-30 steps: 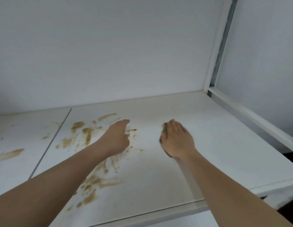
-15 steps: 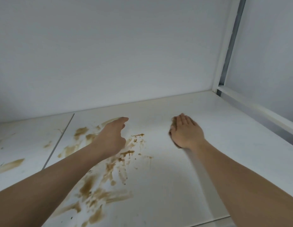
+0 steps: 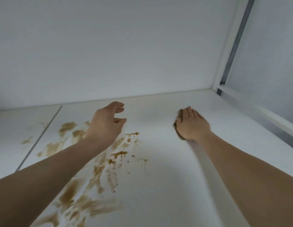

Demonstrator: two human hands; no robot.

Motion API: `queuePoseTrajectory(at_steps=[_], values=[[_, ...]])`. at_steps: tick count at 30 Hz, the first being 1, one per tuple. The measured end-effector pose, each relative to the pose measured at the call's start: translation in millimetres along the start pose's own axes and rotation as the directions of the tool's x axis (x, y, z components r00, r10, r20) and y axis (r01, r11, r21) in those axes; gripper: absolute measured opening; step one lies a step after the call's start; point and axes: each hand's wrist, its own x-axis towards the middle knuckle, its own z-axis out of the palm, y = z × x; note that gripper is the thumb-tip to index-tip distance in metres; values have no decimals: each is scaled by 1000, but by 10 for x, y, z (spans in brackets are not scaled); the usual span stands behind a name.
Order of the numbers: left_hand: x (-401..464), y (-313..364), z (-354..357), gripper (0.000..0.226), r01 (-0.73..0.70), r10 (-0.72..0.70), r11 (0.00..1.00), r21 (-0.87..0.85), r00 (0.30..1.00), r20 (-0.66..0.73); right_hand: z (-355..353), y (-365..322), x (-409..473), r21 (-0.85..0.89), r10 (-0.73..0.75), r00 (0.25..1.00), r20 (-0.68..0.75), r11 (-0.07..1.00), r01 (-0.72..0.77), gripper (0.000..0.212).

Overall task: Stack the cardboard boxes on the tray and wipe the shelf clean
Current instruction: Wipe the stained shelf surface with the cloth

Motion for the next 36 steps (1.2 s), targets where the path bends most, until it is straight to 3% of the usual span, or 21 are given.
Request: queuePoseTrajectory(at_steps=[5,9,11,13,16,18,20,25,27,30,32,36], values=[[153,-30,152,28,3,-3,1000,2,999,-46,47,-597,18,16,-283,959,-6,959,283,61],[300,8,266,38,24,-23,1000,17,999,-45,-14,-381,-73,-7,-503,862,57,863,505,61],[372,6,280,42,7,-6,999,31,999,-36,-71,-74,39,-39,-431,901,42,901,433,60],[428,-34,250,46,1,0,999,48,1000,-29,-99,185,249,-57,-228,974,19,972,228,60],[495,-121,166,53,19,-20,995,94,1000,10,-86,115,572,-26,-12,998,59,1000,14,63],[545,-165,136,56,48,-53,990,130,998,36,-40,-182,705,-10,-63,997,54,998,64,63],[603,-189,138,57,76,-84,986,149,995,49,-2,-543,698,13,-207,978,34,978,207,62],[714,-197,181,55,91,-104,980,176,993,64,24,-738,492,21,-517,853,73,856,517,61],[748,-217,144,56,90,-105,976,198,992,65,-27,-488,594,29,-476,879,33,879,475,57],[788,-260,63,57,99,-113,974,205,992,58,-116,-176,849,9,-125,992,-22,992,125,51],[801,-293,28,56,96,-109,975,202,993,53,-104,-277,976,5,6,999,-46,1000,-6,52],[832,-321,99,54,96,-111,975,199,991,67,-8,-812,986,64,-217,975,-51,973,220,58]])
